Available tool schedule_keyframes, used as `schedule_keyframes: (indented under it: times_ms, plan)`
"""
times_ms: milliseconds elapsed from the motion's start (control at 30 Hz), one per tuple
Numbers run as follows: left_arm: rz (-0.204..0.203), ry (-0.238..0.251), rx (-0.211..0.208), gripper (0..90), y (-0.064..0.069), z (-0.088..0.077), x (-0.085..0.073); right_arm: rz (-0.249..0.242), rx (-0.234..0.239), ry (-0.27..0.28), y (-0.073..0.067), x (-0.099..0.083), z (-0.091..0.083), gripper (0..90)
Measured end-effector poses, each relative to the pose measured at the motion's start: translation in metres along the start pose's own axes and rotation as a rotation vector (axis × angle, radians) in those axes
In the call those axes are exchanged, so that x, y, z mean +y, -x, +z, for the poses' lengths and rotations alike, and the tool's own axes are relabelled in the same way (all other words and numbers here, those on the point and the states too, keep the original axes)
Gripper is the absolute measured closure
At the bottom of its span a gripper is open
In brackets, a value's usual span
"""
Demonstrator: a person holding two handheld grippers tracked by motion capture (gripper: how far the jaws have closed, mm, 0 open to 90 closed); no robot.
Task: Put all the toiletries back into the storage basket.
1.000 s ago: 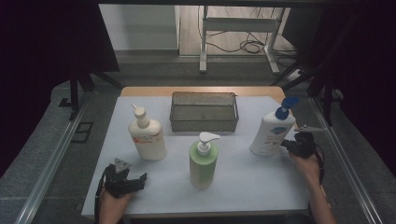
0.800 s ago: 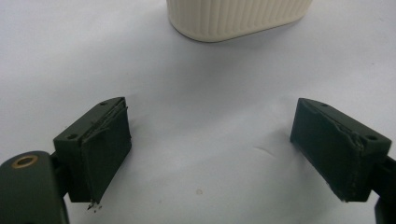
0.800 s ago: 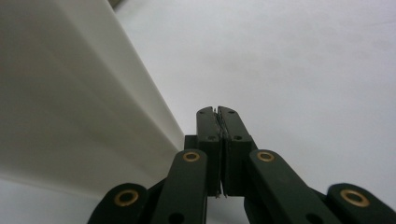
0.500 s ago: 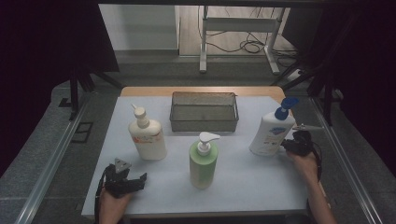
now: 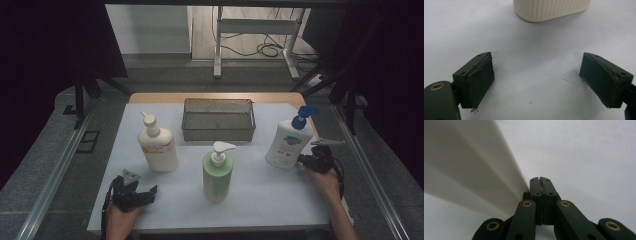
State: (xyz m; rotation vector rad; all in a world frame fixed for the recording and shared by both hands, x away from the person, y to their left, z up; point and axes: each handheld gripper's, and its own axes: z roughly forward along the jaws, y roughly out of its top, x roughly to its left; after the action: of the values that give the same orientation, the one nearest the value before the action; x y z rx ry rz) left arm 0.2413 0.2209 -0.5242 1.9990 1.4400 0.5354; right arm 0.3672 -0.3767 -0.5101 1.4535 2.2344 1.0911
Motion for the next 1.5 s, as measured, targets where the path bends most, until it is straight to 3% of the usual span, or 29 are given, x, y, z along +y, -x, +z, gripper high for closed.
schedule_keyframes:
  times_ms: [667,933,1233,1500]
  plan:
    - [-0.001,0.001,0.000,11.9,0.000,0.000,0.000,-0.067,0.008,-0.019,-0.025,-0.012,-0.003,87.3]
    - [-0.002,0.000,0.000,11.9,0.000,0.000,0.000,-0.081,0.001,-0.016,-0.027,-0.012,-0.003,85.9]
    - [-0.001,0.000,0.000,11.9,0.000,0.000,0.000,-0.084,-0.017,0.006,-0.028,-0.015,-0.021,80.9]
    - [-0.002,0.001,0.000,11.9,0.000,0.000,0.000,-0.097,0.003,0.017,-0.037,-0.018,-0.038,69.7]
